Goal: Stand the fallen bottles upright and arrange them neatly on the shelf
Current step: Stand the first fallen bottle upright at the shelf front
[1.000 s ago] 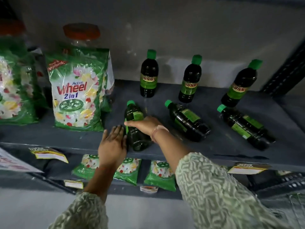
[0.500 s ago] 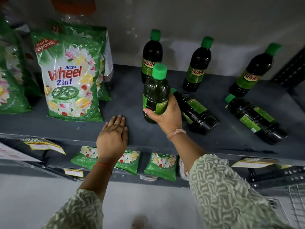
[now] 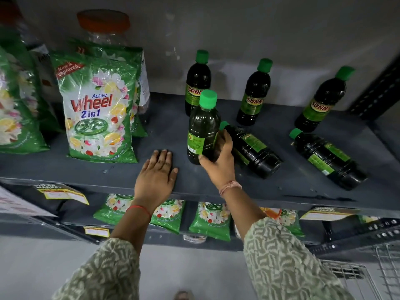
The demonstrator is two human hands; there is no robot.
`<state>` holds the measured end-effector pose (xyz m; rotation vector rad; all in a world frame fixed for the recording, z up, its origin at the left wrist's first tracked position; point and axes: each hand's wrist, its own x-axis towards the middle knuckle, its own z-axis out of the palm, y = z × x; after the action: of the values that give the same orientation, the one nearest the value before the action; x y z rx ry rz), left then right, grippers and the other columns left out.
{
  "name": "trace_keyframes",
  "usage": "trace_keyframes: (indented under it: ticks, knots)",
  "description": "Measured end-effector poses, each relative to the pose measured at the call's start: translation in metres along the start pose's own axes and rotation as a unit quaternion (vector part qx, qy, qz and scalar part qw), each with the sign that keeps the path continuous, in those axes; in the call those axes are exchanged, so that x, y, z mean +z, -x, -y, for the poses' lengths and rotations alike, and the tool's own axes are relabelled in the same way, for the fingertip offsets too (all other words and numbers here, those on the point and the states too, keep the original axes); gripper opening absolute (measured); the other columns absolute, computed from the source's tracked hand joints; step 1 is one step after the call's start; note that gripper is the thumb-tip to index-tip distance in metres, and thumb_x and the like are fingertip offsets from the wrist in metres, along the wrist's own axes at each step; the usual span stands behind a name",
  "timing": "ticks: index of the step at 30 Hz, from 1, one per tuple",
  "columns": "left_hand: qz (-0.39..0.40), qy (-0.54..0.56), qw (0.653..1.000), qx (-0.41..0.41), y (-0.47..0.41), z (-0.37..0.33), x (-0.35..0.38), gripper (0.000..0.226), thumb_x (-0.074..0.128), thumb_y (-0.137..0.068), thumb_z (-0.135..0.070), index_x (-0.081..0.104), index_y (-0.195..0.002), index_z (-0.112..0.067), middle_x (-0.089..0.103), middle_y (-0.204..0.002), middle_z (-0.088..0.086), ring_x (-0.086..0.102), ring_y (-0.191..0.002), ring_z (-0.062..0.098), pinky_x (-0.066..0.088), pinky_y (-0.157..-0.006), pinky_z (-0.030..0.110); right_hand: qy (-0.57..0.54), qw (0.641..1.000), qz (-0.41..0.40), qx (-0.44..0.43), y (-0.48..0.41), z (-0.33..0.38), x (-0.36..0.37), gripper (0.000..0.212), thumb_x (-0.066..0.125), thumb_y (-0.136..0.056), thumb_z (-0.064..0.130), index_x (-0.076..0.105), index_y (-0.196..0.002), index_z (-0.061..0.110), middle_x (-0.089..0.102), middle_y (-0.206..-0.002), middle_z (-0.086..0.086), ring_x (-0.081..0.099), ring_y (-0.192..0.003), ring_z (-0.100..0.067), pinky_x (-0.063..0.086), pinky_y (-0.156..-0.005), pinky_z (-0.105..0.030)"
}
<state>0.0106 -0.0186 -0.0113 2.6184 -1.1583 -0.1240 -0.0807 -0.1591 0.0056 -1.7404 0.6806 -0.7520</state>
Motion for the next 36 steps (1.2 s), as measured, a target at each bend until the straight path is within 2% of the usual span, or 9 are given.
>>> trace_keyframes:
  ticks: [2,4,7,11,16,21,27,31,36]
  knots:
    - [-0.005,-0.003,1.000,0.006,-0.001,0.000,0.000,0.071,0.007,-0.084,-0.048,0.017,-0.143,-0.012,0.019,-0.156,0.005,0.010,-0.145,0.022,0.010,-0.118,0.036,0.013,0.999,-0.024,-0.028,-0.002,0.006,0.005,0.094,0.084,-0.058,0.032,0.028,-0.132,0.020,0.048,-0.125,0.007,0.047,-0.119,-0.007,0.037,-0.108,-0.031]
    - [-0.007,-0.005,1.000,0.012,0.000,0.001,0.001,0.080,-0.002,-0.077,-0.054,0.016,-0.144,-0.013,0.019,-0.156,0.005,0.009,-0.145,0.022,0.010,-0.118,0.036,0.074,0.995,-0.061,-0.035,-0.005,0.012,0.017,0.105,0.086,-0.048,0.044,0.031,-0.132,0.014,0.044,-0.129,-0.007,0.041,-0.123,-0.021,0.033,-0.109,-0.035]
    - [-0.004,-0.005,1.000,0.014,0.001,0.003,0.001,0.084,-0.005,-0.073,-0.055,0.015,-0.144,-0.014,0.017,-0.156,0.005,0.008,-0.145,0.022,0.007,-0.118,0.036,0.084,0.993,-0.080,-0.019,-0.008,0.012,0.024,0.093,0.086,-0.051,0.032,0.036,-0.126,0.009,0.050,-0.120,-0.012,0.049,-0.112,-0.027,0.043,-0.099,-0.041]
    - [-0.003,-0.006,1.000,0.008,-0.001,0.002,0.001,0.077,0.001,-0.079,-0.054,0.015,-0.144,-0.015,0.015,-0.157,0.003,0.009,-0.145,0.021,0.006,-0.118,0.035,-0.028,0.999,0.001,0.045,-0.012,0.002,0.002,0.074,0.076,-0.066,0.007,0.034,-0.126,0.017,0.058,-0.101,0.010,0.058,-0.092,-0.006,0.044,-0.085,-0.029]
    - [0.006,0.012,1.000,-0.001,-0.002,0.001,0.000,0.065,0.014,-0.087,-0.047,0.015,-0.144,-0.016,0.014,-0.157,0.003,0.007,-0.145,0.020,0.006,-0.118,0.035,0.035,0.998,-0.053,0.028,-0.012,0.002,0.012,0.107,0.089,-0.046,0.036,0.030,-0.132,0.013,0.044,-0.129,-0.006,0.042,-0.123,-0.019,0.037,-0.106,-0.035]
    - [0.005,0.019,1.000,-0.011,-0.003,0.000,0.001,0.055,0.024,-0.095,-0.040,0.016,-0.144,-0.016,0.014,-0.157,0.002,0.007,-0.145,0.019,0.006,-0.118,0.035,-0.020,0.997,-0.014,0.072,-0.016,-0.002,-0.001,0.075,0.082,-0.060,0.010,0.040,-0.122,0.008,0.058,-0.111,-0.004,0.056,-0.105,-0.019,0.046,-0.096,-0.038]
    - [0.001,0.014,1.000,-0.010,-0.002,0.000,0.002,0.066,0.013,-0.085,-0.046,0.015,-0.144,-0.018,0.015,-0.157,0.000,0.007,-0.145,0.018,0.006,-0.118,0.035,0.003,0.992,0.109,0.065,-0.024,-0.004,-0.020,0.078,0.070,-0.074,0.008,0.028,-0.140,0.013,0.046,-0.139,-0.009,0.042,-0.128,-0.020,0.032,-0.112,-0.044]
    - [-0.004,0.000,1.000,-0.011,-0.003,0.001,0.003,0.067,0.013,-0.084,-0.047,0.016,-0.144,-0.018,0.016,-0.157,0.000,0.008,-0.145,0.018,0.007,-0.118,0.035,0.015,0.999,0.026,0.035,-0.021,-0.004,-0.008,0.094,0.086,-0.048,0.026,0.038,-0.128,0.016,0.053,-0.127,-0.008,0.051,-0.118,-0.019,0.042,-0.103,-0.038]
    - [-0.005,0.007,1.000,-0.008,-0.002,0.001,0.001,0.065,0.014,-0.085,-0.046,0.017,-0.144,-0.018,0.017,-0.156,0.000,0.010,-0.145,0.018,0.008,-0.118,0.035,0.033,0.999,0.009,0.041,-0.013,0.000,-0.011,0.058,0.079,-0.065,0.014,0.051,-0.116,0.013,0.059,-0.107,0.000,0.056,-0.102,-0.015,0.046,-0.097,-0.036]
